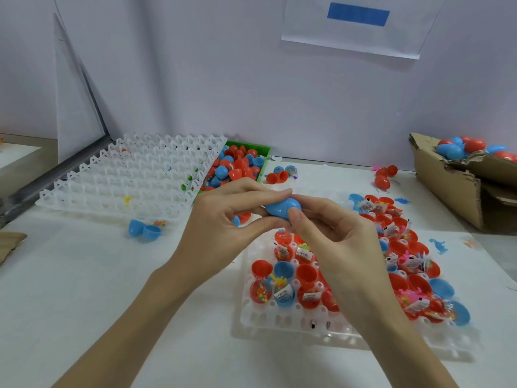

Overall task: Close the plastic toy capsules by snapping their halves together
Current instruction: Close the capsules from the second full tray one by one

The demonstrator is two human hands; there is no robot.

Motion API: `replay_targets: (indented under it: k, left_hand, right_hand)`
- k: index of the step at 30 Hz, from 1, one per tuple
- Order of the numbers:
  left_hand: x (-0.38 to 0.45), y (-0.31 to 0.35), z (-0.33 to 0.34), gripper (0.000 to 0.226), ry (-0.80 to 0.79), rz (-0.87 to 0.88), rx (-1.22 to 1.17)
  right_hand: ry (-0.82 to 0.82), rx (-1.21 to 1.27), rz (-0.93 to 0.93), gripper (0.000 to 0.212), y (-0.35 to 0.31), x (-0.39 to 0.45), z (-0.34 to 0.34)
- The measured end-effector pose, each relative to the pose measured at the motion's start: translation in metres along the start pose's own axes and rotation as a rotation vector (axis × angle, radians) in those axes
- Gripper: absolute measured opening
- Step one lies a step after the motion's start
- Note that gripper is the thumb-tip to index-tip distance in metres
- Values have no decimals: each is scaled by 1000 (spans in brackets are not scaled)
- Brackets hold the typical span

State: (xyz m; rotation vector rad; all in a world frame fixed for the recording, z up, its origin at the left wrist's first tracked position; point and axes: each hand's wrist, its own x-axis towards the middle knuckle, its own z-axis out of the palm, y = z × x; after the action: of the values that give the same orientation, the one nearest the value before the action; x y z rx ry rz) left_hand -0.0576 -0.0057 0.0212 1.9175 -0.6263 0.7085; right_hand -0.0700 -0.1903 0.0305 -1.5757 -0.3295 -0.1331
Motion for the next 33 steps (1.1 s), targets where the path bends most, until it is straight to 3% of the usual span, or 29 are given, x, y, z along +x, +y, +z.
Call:
replay_targets:
  k: [9, 14, 17, 22, 33]
  left_hand:
    - [0, 0, 4, 35, 21, -123, -61]
    - [-10, 6, 26, 51, 73, 27, 164]
    - [-16, 9, 36, 62, 101, 30, 229]
    - [-17, 6, 32, 44, 178, 32, 288]
    - [-15, 9, 30, 38, 129, 86, 391]
  right_hand:
    - [-11, 11, 41, 20, -1, 2, -3]
    - [67, 140, 72, 28, 0, -1, 0]
    - [76, 199, 115, 23, 3, -3, 4]
    - [78, 206, 169, 21, 3, -6, 13]
    - [139, 247, 139, 20, 0, -12, 19]
